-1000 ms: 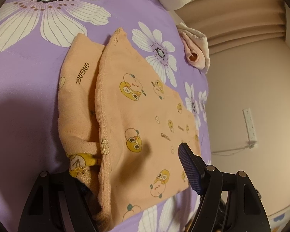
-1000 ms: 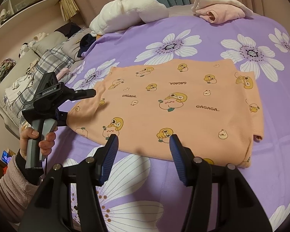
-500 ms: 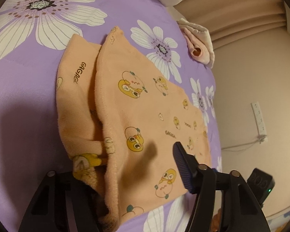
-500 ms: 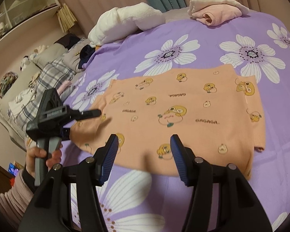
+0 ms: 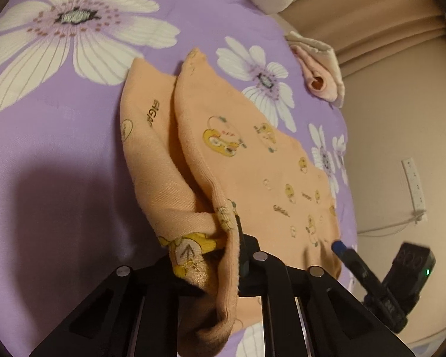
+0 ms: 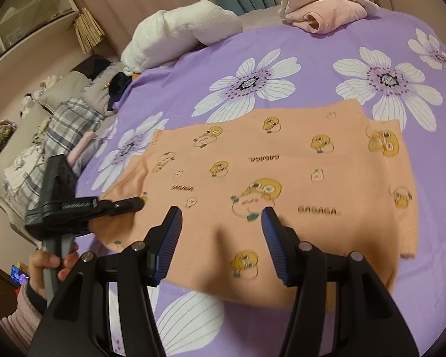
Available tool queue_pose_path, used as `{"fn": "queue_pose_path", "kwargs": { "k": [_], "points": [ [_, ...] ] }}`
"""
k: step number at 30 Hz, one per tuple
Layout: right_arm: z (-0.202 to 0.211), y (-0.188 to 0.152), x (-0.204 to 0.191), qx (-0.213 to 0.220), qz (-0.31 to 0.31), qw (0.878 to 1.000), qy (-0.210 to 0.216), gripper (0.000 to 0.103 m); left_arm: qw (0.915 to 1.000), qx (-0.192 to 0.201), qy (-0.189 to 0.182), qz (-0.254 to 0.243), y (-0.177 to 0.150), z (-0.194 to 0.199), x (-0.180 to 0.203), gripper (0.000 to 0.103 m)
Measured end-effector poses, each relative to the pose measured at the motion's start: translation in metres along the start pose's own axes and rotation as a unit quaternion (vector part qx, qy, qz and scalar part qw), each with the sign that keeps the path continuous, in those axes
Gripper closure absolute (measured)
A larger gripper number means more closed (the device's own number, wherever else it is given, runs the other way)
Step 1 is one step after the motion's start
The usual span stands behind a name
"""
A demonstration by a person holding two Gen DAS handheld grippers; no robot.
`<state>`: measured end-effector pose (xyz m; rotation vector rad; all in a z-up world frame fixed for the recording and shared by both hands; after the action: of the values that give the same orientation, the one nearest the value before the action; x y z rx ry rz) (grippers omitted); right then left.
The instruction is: Fold small clothes
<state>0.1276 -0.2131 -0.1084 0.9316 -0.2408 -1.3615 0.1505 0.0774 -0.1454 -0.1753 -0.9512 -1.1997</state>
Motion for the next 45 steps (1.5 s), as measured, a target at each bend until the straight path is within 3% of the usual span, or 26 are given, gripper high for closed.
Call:
{"fn": "queue_pose_path", "kwargs": {
  "k": [10,17,22,27,32,36,41,45],
  "points": [
    [-0.054,0.037,-0.013,-0.017,0.012,1.000,-0.014,0.082,0.9999,0.009,-0.004,-0.002,0.002,0.004,0.003,0.094],
    [-0.103,0.057,-0.020,-0.052,0.023,0.998,-0.027,0.087,0.9999,0.011,-0.006,0.000,0.001,0.004,0.004,0.094],
    [-0.134,0.052,-0.010,-0.095,0.014,0.994,-0.051,0.093,0.9999,0.012,-0.006,-0.003,0.002,0.006,0.004,0.094],
    [-0.109,0.051,-0.017,-0.087,0.027,0.995,-0.033,0.088,0.9999,0.010,-0.002,-0.004,0.001,0.007,0.005,0.094],
    [-0.078,0.023,-0.040,-0.095,0.065,0.993,-0.004,0.088,0.9999,0.011,0.004,-0.008,0.002,0.007,0.009,0.094],
    [-0.055,-0.002,-0.051,-0.083,0.084,0.993,-0.009,0.088,0.9998,0.012,0.008,-0.013,0.002,0.007,0.012,0.094],
    [-0.061,-0.028,-0.048,-0.110,0.084,0.990,-0.018,0.087,0.9998,0.011,0.009,-0.010,0.003,0.006,0.013,0.094],
    [-0.059,-0.030,-0.046,-0.104,0.077,0.992,-0.008,0.086,0.9998,0.017,0.010,-0.003,0.004,0.007,0.014,0.094]
  ]
}}
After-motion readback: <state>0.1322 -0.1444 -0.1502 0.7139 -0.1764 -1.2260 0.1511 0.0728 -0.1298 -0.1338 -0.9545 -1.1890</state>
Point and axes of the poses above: each gripper's, at about its wrist camera, not at the fingertips, and z roughly against the way its jaws point, x to its right, y to its top, the point moved 1 cm from there along -z, roughly the way its jaws point, and after that the axes turned 6 degrees about x, right-handed, at the moved point
